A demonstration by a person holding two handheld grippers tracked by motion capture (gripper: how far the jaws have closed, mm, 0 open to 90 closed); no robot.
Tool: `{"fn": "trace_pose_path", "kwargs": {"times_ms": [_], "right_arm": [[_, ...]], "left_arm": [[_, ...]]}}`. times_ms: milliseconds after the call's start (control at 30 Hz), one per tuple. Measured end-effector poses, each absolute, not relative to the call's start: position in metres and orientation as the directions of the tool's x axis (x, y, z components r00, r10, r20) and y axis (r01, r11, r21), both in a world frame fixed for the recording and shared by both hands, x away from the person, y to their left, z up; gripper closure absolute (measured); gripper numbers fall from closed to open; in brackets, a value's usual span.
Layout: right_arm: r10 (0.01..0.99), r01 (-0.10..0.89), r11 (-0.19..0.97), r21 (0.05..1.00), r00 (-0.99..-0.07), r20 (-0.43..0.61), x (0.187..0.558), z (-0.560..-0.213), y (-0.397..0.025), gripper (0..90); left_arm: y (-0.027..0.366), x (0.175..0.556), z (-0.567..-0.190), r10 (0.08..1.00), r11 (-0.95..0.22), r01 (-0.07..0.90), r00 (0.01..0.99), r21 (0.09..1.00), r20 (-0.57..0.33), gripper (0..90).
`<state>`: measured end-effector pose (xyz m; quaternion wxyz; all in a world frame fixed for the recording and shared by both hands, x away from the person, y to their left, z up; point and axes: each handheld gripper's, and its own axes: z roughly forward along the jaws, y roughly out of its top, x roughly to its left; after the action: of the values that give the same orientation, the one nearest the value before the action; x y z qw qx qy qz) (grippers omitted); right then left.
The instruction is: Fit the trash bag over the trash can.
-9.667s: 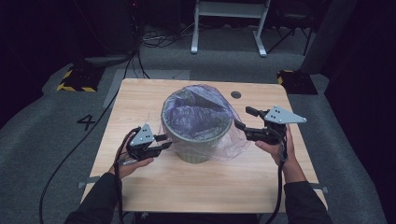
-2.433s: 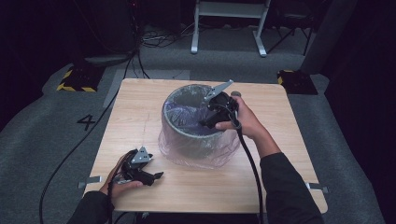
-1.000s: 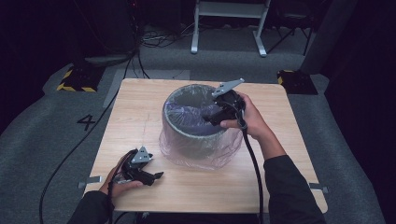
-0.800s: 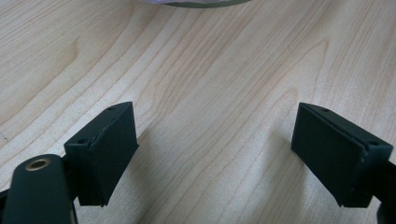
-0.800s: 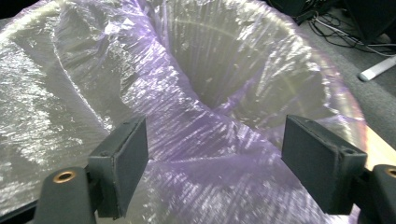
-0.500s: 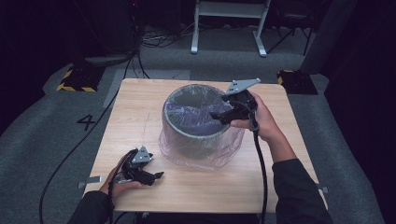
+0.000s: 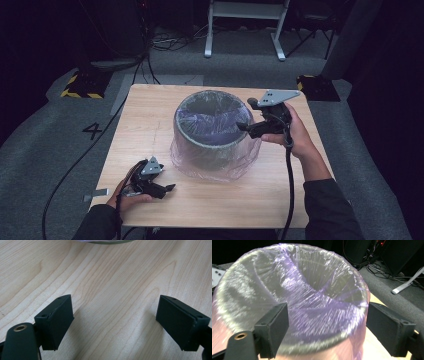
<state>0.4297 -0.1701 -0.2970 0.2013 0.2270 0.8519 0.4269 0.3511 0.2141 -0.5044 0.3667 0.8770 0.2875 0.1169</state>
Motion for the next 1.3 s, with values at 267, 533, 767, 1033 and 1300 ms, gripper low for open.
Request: {"fn": "trace_pose_path", "kwargs": {"times_ms": [267, 533, 767, 1033, 1300], "right_arm": [[0.576, 0.214, 0.538, 0.815, -0.8, -0.17, 0.418, -0.304, -0.188, 18.4], [0.581, 0.225, 0.546, 0.807, -0.796, -0.171, 0.409, -0.316, -0.204, 18.5], [0.583, 0.235, 0.57, 0.787, -0.791, -0.186, 0.404, -0.33, -0.213, 18.5], [0.594, 0.275, 0.57, 0.774, -0.789, -0.157, 0.403, -0.35, -0.222, 18.8], [0.598, 0.322, 0.588, 0.742, -0.79, -0.132, 0.398, -0.38, -0.23, 19.0]], "left_arm": [[0.214, 0.351, -0.504, 0.59, -0.566, 0.419, 0.807, 0.71, -0.006, 13.8], [0.214, 0.351, -0.504, 0.59, -0.566, 0.419, 0.808, 0.71, -0.006, 13.7], [0.214, 0.352, -0.504, 0.589, -0.566, 0.418, 0.808, 0.71, -0.006, 13.7], [0.214, 0.352, -0.504, 0.587, -0.566, 0.418, 0.809, 0.71, -0.008, 13.6], [0.214, 0.352, -0.504, 0.586, -0.567, 0.418, 0.81, 0.71, -0.009, 13.5]]}}
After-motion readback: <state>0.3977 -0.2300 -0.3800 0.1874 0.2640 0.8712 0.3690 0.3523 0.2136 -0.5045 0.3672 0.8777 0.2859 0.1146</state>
